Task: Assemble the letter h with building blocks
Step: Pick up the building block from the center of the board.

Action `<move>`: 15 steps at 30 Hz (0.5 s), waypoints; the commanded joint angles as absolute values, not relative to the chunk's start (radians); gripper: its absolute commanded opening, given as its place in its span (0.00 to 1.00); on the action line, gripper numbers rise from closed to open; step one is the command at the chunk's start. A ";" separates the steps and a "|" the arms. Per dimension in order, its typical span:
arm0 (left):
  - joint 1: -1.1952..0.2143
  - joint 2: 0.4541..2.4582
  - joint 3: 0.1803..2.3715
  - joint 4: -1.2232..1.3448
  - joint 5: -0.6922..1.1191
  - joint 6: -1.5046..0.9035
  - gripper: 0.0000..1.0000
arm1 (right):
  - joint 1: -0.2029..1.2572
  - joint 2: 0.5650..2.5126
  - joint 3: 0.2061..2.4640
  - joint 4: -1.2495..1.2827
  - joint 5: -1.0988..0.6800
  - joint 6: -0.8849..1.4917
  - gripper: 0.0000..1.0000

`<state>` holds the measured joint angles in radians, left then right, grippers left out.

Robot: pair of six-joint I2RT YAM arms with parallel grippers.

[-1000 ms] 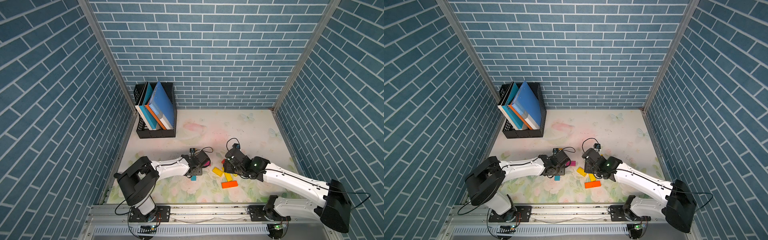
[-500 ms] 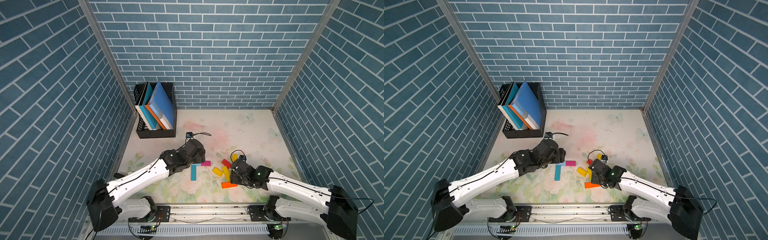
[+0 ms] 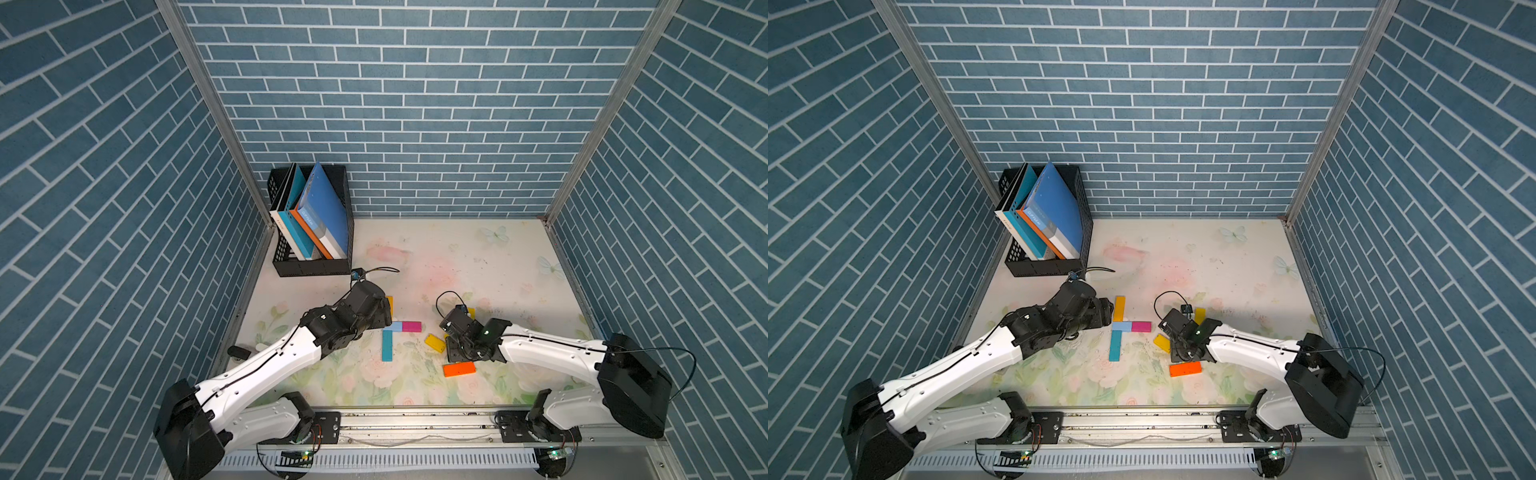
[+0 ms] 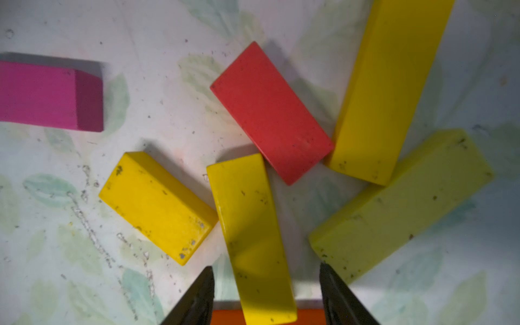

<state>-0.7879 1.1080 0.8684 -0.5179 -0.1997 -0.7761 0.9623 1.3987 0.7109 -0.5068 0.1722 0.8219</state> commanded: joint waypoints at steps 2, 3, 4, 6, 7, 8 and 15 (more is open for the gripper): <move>-0.769 1.088 0.842 -0.523 -0.192 -0.765 0.77 | 0.949 1.422 0.699 -0.480 0.192 0.775 0.53; -0.766 1.086 0.839 -0.525 -0.193 -0.765 0.77 | 0.946 1.422 0.688 -0.463 0.180 0.775 0.52; -0.764 1.083 0.835 -0.523 -0.192 -0.765 0.77 | 0.945 1.424 0.677 -0.450 0.170 0.775 0.50; -0.759 1.077 0.828 -0.523 -0.192 -0.765 0.76 | 0.943 1.428 0.660 -0.432 0.158 0.778 0.46; -0.758 1.076 0.827 -0.523 -0.191 -0.764 0.76 | 0.943 1.429 0.654 -0.429 0.157 0.780 0.44; -0.756 1.075 0.825 -0.522 -0.190 -0.764 0.76 | 0.943 1.430 0.650 -0.431 0.159 0.783 0.38; -0.752 1.064 0.823 -0.526 -0.197 -0.772 0.74 | 0.943 1.348 0.670 -0.539 0.243 0.824 0.19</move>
